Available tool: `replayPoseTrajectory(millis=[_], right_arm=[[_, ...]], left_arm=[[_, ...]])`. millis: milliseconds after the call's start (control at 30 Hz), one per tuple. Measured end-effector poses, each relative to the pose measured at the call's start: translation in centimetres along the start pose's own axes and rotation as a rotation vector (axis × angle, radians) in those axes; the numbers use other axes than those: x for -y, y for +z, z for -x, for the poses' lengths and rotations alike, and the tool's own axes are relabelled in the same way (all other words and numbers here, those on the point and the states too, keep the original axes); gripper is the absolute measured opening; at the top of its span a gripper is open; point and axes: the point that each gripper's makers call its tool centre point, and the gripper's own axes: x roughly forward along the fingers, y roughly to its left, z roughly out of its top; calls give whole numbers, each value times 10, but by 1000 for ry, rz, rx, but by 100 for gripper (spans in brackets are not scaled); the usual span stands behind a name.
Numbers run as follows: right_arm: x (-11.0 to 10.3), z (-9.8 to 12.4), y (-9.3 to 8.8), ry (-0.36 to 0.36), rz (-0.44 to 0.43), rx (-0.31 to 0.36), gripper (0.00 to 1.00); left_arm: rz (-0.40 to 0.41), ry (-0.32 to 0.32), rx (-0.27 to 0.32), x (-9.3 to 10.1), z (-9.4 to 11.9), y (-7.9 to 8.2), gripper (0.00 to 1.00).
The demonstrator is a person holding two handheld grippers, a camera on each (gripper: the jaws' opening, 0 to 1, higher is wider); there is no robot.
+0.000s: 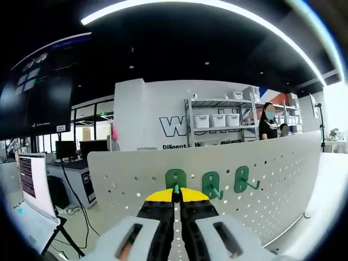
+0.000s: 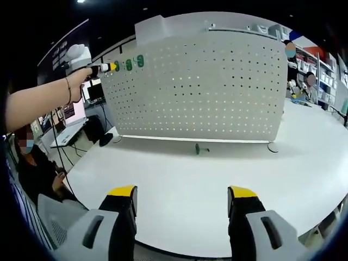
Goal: Insert the hook assembly into the mounting plate slot until the hook locks in place.
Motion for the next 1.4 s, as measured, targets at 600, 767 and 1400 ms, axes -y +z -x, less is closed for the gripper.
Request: replayPoseTrajectory(millis=[600,767,1400], right_arm=[[3,-1,-2,-6,-20,-2,64],[3,-2,-2,-5,-29,-2,64],[4,-2,-2,-8,-17,-1,65]], left_arm=[[11,2,-48,-3,-11,-12,2],[35,5,-59,-3,-12,-15,1],[32,-38,-74,0,1,-14,13]])
